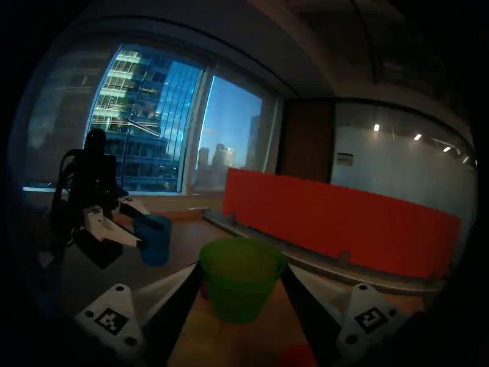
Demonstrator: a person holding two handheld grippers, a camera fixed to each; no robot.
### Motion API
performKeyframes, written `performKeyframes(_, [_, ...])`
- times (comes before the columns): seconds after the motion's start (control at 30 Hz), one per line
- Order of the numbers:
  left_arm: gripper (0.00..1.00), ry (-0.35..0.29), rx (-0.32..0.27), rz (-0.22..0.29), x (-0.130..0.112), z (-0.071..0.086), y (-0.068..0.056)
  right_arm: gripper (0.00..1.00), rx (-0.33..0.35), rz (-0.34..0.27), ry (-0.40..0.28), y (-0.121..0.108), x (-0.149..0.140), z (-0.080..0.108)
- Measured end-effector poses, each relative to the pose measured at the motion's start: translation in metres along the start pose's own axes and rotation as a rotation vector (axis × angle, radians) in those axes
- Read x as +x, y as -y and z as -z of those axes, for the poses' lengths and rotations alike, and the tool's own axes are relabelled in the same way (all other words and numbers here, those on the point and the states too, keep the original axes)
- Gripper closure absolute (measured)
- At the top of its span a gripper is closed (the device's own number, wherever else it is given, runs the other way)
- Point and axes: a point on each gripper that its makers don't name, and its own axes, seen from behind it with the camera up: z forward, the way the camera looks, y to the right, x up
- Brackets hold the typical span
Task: Pour water
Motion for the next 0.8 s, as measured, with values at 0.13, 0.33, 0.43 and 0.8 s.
performKeyframes(0.13, [0.16,-0.014,0.003,-0.003,0.007,0.001,0.000,0.07,0.008,-0.004,-0.003,0.002,0.001,0.001])
performKeyframes(0.33, [0.16,-0.035,0.009,-0.020,0.022,0.002,0.000,0.07,0.024,-0.012,-0.007,0.007,0.003,0.000])
performKeyframes(0.43, [0.16,-0.048,0.016,-0.041,0.031,0.002,0.001,0.07,0.036,-0.017,-0.007,0.012,0.002,-0.001])
performKeyframes(0.8, [0.16,-0.088,0.058,-0.147,0.062,0.008,0.004,0.08,0.094,-0.024,-0.001,0.038,-0.003,-0.007])
